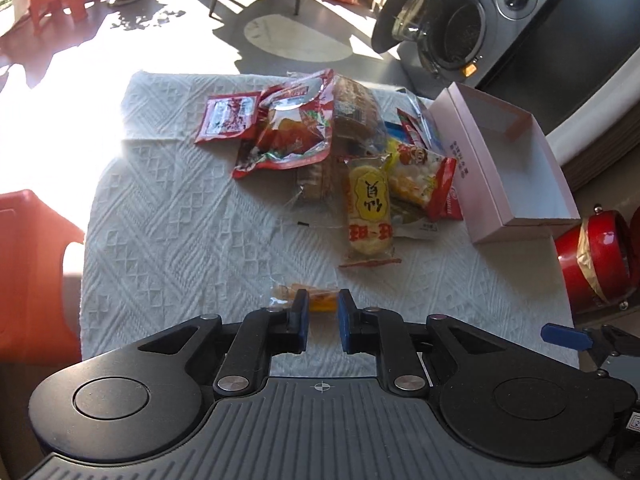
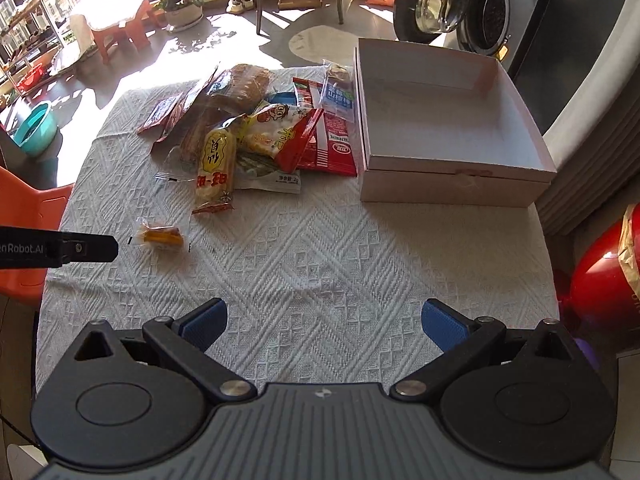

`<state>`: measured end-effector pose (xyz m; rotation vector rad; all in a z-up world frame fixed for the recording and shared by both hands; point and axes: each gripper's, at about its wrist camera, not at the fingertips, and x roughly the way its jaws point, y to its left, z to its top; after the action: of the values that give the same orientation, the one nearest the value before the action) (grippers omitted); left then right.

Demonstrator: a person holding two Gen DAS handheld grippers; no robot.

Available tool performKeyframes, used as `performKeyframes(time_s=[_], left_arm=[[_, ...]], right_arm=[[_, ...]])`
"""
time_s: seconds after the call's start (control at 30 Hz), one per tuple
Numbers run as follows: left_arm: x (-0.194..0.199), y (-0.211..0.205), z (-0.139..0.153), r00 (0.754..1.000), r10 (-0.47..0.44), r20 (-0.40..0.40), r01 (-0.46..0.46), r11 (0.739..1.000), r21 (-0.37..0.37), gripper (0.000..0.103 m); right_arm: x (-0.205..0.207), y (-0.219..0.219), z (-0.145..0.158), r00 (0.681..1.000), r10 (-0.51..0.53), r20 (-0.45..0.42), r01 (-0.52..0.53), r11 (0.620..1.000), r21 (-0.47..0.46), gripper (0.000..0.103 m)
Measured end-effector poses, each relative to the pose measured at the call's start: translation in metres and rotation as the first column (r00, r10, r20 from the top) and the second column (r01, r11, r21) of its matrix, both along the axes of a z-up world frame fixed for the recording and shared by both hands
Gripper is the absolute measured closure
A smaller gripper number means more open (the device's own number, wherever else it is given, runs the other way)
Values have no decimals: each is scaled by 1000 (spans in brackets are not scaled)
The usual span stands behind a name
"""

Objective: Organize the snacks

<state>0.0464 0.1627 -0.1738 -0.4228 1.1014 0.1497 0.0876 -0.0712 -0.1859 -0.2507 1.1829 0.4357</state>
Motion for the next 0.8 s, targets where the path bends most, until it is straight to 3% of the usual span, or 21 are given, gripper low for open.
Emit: performKeyframes(time_s=[0.07,0.17,0.27,0.37,0.47,0.63,0.7,0.73,0.8], left_arm=[[11,17,-14,1000,24,-10,-24,1000,19,85],[21,32,-26,1000,4,-14,-5,1000,-29,85],[23,40,-33,999,-27,-39,24,997,-74,85],[22,53,-36,998,-2,-69,-5,995,-102,85],[34,79,-34,996,43,-77,-51,993,-110,85],[89,116,-20,999,24,37,-23,999,-32,85],[110,128,-24,997,44,58,-43,999,-17,85],[124,135,-29,996,59,66,-58,998,-17,85],[147,143,-43,996,58,65,-58,998,-4,85]], right_arm=[[7,13,-23,999,-9,-34,10,1000,12,0],[15,36,-41,999,3,-47,-3,1000,13,0],[20,62,-45,999,53,-7,-53,999,-11,0],[27,79,-40,995,92,41,-90,995,-46,0],[37,94,-30,987,134,90,-131,991,-34,12],[56,131,-36,982,173,80,-174,985,16,46],[61,147,-43,981,169,97,-169,986,-10,51],[64,151,-46,983,160,85,-160,987,-12,60],[66,152,-47,987,151,61,-150,989,-8,65]])
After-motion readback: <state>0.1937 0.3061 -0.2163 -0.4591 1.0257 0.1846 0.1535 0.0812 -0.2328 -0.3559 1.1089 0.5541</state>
